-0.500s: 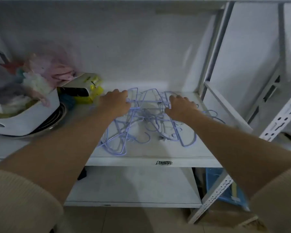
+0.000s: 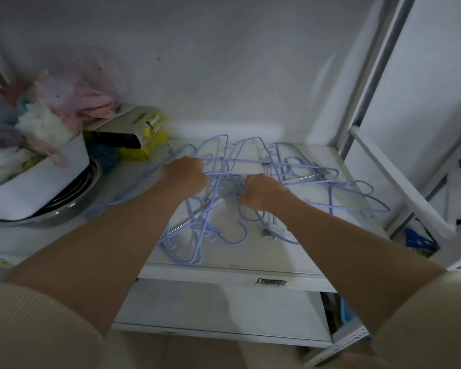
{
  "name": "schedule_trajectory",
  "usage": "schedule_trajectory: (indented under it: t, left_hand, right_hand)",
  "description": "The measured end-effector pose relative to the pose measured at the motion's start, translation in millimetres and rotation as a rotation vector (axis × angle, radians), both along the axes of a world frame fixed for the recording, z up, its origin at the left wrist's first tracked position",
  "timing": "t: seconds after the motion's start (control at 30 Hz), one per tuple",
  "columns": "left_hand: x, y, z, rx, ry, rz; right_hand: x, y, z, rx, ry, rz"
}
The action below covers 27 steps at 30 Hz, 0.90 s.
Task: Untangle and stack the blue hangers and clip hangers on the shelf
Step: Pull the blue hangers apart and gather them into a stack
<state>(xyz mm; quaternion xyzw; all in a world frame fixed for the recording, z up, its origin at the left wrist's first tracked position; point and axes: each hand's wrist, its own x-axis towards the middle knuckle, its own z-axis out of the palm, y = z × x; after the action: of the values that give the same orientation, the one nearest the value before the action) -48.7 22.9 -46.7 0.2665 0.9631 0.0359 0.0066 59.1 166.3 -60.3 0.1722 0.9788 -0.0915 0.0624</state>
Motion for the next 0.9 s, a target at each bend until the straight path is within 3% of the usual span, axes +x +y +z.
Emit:
schedule_trajectory:
  t: [0.23, 0.47, 0.63, 0.77, 0.9]
  left_hand:
    - [-4, -5, -5, -0.017, -0.026, -0.031]
    - [1, -1, 24, 0.073, 0.098, -0.057]
    - [9, 5, 42, 0.207, 0.082, -0.088]
    - [16, 16, 65, 0.326, -0.03, -0.05]
    - [13, 31, 85, 0.606, -0.279, 0.058]
  right_hand:
    - [-5, -8, -13, 0.0, -0.043, -0.036]
    - [3, 2, 27, 0.062, 0.236, -0.187]
    - [9, 12, 54, 0.051, 0.456, -0.311]
    - [13, 5, 73, -0.012, 0.586, -0.313]
    - [13, -24, 78, -0.116, 0.629, -0.254]
